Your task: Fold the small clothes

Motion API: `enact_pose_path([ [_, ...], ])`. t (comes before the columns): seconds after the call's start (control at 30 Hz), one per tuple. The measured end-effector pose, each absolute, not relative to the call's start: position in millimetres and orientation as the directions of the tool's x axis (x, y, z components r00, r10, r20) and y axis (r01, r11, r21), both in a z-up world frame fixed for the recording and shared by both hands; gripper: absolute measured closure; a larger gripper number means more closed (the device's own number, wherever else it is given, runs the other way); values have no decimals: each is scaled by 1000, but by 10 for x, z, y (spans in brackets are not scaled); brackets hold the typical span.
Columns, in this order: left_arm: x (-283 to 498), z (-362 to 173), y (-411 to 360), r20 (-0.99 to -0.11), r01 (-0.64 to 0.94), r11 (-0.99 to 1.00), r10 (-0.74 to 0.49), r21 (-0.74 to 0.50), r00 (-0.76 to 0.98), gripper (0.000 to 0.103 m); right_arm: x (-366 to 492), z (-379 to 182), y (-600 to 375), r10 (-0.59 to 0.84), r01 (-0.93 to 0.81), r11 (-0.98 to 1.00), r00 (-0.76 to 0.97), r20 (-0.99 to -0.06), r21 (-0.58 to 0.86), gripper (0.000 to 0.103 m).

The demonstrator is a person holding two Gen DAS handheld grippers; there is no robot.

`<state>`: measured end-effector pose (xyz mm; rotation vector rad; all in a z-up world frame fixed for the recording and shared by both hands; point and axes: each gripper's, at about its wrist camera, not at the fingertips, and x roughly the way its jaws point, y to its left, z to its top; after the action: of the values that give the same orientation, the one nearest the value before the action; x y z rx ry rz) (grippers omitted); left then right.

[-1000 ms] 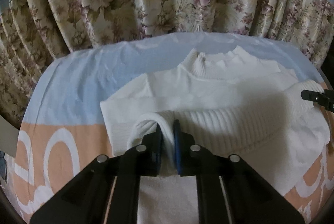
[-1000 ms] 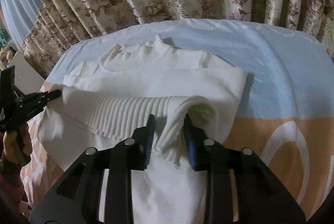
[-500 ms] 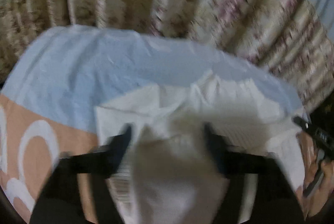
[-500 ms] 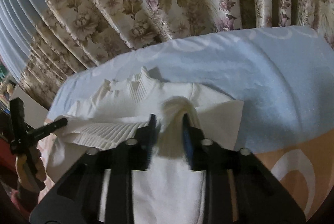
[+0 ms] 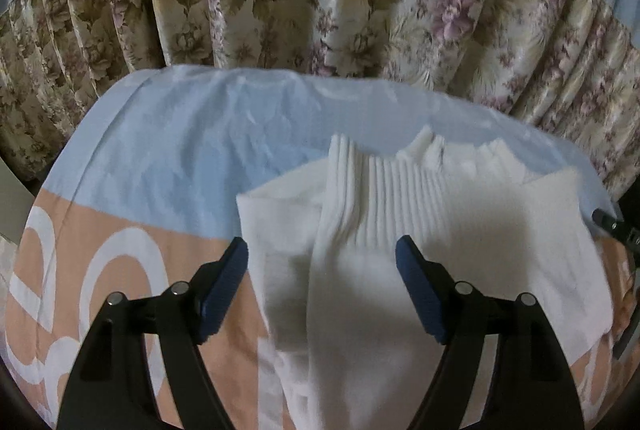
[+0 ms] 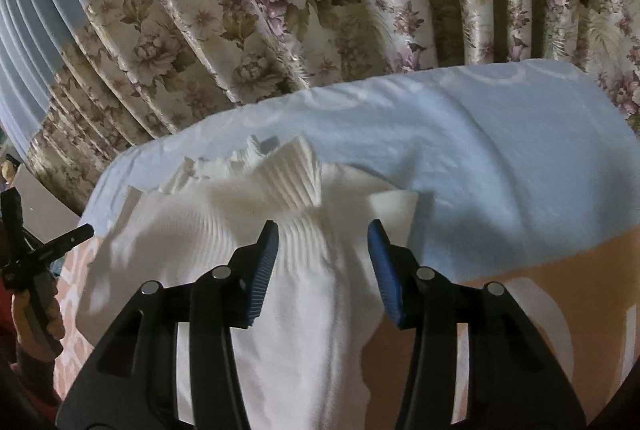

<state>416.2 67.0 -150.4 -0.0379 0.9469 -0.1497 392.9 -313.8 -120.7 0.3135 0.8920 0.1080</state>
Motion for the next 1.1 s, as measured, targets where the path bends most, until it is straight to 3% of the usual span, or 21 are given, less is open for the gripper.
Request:
enact_pose_path([
  [0.23,3905,-1651,643,-830,124,986,-163,-114,534,26,3768,-1266,-3132,200,39,959,612,-765,282,50],
  [0.37,3785,-1768,605,-849,135,989,-120,-58,515,26,3654,-1271,-3040,202,16,964,602,-773,264,51],
  [0.4,3767,-1787,614,-851,133,990,-115,-54,512,26,3628,-1275,-2979,201,-3,969,592,-780,247,59],
  [0.43,3751,-1799,631,-853,130,990,-117,-58,509,26,3611,-1283,-2931,188,-12,975,584,-789,223,78],
  [0.5,3717,-1808,665,-854,125,990,-120,-66,506,26,3587,-1313,-2807,147,-36,987,562,-814,154,93],
  [0.53,3708,-1807,674,-854,123,990,-116,-61,507,26,3554,-1319,-2753,127,-50,992,564,-816,120,94],
  [0.63,3673,-1815,697,-856,125,991,-107,-50,506,26,3465,-1304,-2825,78,-16,996,589,-804,84,94],
  [0.77,3635,-1786,706,-854,125,991,-109,-52,508,26,3442,-1435,-3078,136,41,980,570,-810,193,92],
  [0.9,3417,-1645,732,-840,138,989,-113,-45,531,26,3256,-1293,-3069,185,24,968,614,-767,252,64],
  [1.1,3068,-1615,854,-848,159,985,-143,-70,511,26,2861,-1180,-2932,161,-5,980,606,-779,198,63],
])
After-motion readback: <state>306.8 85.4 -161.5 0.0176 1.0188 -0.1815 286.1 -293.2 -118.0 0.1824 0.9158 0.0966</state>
